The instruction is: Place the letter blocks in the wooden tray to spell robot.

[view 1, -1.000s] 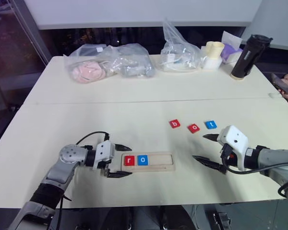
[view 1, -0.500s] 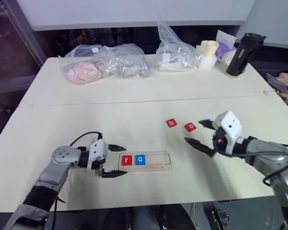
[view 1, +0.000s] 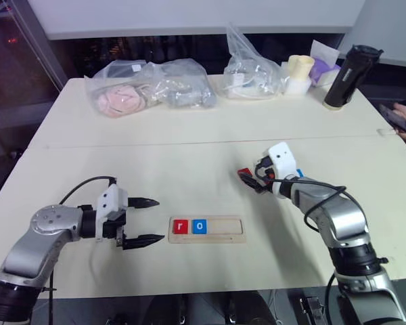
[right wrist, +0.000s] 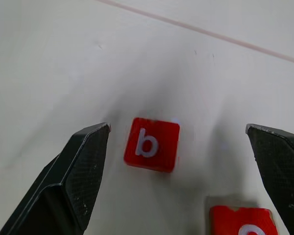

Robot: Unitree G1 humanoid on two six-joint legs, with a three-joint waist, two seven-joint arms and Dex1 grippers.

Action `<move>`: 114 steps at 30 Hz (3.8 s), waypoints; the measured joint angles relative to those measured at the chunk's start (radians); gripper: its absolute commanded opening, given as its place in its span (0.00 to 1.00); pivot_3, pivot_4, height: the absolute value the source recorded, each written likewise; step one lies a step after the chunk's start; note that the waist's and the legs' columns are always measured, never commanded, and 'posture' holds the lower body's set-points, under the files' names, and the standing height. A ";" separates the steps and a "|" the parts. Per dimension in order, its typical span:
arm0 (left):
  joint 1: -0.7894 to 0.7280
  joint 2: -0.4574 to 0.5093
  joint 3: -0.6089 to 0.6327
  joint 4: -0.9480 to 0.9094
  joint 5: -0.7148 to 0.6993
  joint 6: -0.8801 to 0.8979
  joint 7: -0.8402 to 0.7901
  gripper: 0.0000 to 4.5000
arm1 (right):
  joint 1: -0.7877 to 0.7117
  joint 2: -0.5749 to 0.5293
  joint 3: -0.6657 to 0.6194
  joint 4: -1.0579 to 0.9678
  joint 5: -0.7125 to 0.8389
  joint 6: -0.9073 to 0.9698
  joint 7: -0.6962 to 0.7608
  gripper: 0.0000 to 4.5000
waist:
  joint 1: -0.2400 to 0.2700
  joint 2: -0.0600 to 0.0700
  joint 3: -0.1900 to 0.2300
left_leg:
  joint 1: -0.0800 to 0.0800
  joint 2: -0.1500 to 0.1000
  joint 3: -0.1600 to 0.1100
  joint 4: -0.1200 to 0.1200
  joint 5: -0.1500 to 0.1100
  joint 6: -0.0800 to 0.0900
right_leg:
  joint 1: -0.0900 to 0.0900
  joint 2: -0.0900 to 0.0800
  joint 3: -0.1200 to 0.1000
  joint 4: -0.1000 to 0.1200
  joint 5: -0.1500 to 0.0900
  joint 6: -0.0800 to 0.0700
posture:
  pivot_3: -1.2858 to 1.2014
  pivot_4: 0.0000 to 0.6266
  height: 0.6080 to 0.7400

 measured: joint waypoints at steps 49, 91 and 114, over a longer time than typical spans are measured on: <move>-0.285 -0.083 -0.070 -0.011 -0.053 0.230 0.148 1.00 | 0.542 0.093 -0.290 -0.827 -0.057 0.661 -0.155 0.26 | -0.004 -0.001 0.000 | 0.001 -0.001 0.000 -0.001 0.004 -0.002 | -0.001 0.002 0.000 0.004 0.000 0.000 | 0.52 0.24 1.00; -0.296 0.013 -0.076 0.037 0.009 0.061 -0.118 1.00 | 0.392 -0.691 -0.211 0.074 -0.069 -0.712 0.951 1.00 | 0.003 -0.012 0.017 | 0.004 -0.003 0.000 0.000 0.008 0.003 | 0.007 0.000 -0.001 0.000 0.003 0.003 | 0.52 0.24 1.00; -0.278 0.016 -0.067 -0.008 0.006 0.088 -0.064 1.00 | 0.274 -0.575 -0.071 0.204 -0.055 -0.719 0.993 1.00 | 0.004 -0.012 0.017 | 0.005 -0.002 0.000 0.000 0.009 0.001 | 0.006 -0.001 -0.001 0.002 0.003 0.002 | 0.52 0.24 1.00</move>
